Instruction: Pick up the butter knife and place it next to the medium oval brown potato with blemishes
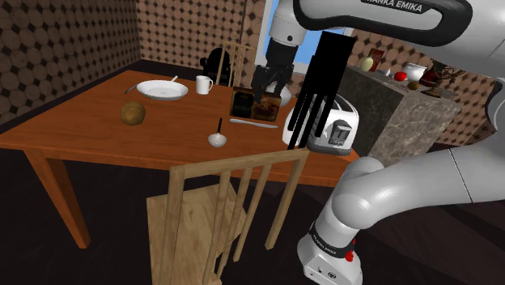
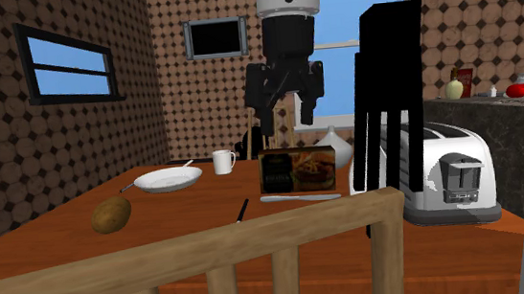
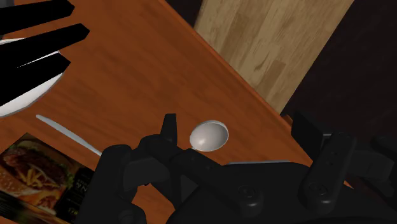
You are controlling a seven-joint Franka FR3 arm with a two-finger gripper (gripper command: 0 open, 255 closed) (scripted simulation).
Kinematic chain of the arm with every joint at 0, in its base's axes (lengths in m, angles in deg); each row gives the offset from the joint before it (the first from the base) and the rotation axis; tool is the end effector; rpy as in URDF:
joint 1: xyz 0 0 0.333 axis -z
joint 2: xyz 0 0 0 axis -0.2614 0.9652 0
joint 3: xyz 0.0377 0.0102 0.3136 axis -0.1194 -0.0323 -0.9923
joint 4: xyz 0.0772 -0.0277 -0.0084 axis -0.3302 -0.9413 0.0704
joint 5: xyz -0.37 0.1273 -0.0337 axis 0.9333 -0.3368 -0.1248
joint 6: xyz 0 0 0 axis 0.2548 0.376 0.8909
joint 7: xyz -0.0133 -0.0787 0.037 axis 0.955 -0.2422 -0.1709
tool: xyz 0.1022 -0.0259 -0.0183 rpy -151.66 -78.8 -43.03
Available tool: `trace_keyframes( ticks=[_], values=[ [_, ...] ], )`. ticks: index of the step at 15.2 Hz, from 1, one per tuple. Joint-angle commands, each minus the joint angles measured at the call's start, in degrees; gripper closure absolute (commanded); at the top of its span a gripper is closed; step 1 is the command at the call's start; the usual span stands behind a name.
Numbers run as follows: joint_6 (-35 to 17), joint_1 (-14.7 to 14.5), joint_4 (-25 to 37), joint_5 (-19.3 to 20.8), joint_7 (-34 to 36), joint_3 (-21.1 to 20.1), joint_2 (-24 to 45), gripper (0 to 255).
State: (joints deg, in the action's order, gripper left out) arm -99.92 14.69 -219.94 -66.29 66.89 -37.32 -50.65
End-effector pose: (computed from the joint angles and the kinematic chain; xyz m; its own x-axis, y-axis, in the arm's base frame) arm 0.3208 0.0194 0.6191 0.9901 -0.0849 0.1114 -0.0905 -0.9948 0.0463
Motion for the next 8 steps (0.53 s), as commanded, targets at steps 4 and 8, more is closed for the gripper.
trace_keyframes(
  ticks=[4,8],
  values=[
    [-3.3,0.0,-2.1,2.0,-6.8,4.2,1.2,0],
    [-7.9,0.0,-3.5,4.5,-15.8,9.8,4.3,0]
  ],
)
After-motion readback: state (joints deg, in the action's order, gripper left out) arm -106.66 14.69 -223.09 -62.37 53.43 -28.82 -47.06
